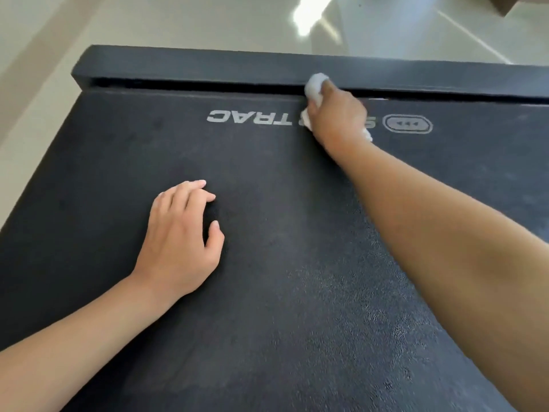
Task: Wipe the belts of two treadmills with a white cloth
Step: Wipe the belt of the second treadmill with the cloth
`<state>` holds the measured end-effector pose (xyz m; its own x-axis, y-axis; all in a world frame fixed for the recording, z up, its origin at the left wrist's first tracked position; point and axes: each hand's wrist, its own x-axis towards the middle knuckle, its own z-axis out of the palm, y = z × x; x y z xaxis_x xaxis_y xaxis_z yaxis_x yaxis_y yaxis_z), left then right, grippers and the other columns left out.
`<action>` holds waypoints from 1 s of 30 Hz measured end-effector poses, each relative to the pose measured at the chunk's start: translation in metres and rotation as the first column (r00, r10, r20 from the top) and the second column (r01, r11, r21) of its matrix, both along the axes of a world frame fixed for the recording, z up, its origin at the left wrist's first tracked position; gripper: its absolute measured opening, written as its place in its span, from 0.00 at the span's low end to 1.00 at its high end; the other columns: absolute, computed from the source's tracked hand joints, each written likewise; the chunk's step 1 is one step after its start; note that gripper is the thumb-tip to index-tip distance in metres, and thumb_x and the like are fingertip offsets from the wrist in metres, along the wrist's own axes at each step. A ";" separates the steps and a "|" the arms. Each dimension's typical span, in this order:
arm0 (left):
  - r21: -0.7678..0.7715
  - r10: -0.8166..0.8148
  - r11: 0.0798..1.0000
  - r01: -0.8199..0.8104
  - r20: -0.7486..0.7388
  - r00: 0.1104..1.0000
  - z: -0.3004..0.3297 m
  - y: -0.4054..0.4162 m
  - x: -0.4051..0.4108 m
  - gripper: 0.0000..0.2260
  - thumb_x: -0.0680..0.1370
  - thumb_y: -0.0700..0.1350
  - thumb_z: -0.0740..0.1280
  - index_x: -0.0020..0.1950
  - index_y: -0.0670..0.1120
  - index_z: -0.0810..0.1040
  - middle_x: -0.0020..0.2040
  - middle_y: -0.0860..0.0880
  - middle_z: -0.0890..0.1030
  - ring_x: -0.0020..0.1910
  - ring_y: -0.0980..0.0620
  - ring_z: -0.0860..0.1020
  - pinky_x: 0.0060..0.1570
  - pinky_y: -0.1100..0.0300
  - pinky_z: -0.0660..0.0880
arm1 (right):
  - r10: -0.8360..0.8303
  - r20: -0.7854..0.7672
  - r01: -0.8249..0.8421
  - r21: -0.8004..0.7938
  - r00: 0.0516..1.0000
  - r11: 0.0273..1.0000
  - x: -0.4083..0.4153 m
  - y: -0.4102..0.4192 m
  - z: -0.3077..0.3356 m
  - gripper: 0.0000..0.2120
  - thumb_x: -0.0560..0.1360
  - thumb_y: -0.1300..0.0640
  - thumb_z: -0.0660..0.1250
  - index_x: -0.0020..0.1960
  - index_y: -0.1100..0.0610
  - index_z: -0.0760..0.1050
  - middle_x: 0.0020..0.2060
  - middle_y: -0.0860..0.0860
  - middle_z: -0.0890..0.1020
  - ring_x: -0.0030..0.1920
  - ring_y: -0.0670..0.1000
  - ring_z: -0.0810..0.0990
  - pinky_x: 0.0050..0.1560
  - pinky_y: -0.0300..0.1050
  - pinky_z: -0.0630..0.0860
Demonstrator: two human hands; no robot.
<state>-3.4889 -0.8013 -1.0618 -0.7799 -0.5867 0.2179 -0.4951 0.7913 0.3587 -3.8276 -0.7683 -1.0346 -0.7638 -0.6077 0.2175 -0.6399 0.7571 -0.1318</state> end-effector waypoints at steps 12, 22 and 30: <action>0.018 -0.011 1.000 0.012 -0.068 0.998 0.000 -0.001 0.004 0.15 0.76 0.44 0.63 0.61 0.42 0.77 0.63 0.45 0.76 0.61 0.42 0.73 0.66 0.47 0.70 | 0.129 0.090 -0.130 0.004 0.988 0.992 -0.011 0.029 0.006 0.20 0.79 0.40 0.58 0.65 0.51 0.71 0.54 0.58 0.82 0.55 0.63 0.80 0.49 0.52 0.72; 0.092 -0.024 0.995 0.029 -0.057 0.998 0.005 -0.005 0.008 0.12 0.74 0.44 0.62 0.54 0.43 0.76 0.61 0.48 0.77 0.58 0.43 0.73 0.62 0.52 0.70 | 0.509 0.186 -0.513 -0.030 0.841 0.858 0.185 0.064 0.005 0.09 0.79 0.47 0.62 0.48 0.50 0.65 0.38 0.45 0.75 0.41 0.55 0.79 0.37 0.48 0.70; 0.265 -0.143 0.955 0.131 0.026 0.989 0.015 -0.010 0.067 0.12 0.82 0.44 0.66 0.64 0.55 0.78 0.79 0.59 0.69 0.81 0.57 0.61 0.77 0.58 0.57 | 0.247 0.146 -0.250 0.002 0.958 0.968 0.071 0.101 0.010 0.11 0.80 0.44 0.59 0.58 0.48 0.69 0.52 0.56 0.82 0.53 0.62 0.81 0.47 0.51 0.73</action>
<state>-3.4219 -0.8110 -1.0465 -0.8621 -0.5056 0.0340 -0.4089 0.7337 0.5427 -3.7564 -0.6669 -1.0246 -0.6106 -0.7852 0.1030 -0.7836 0.5802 -0.2223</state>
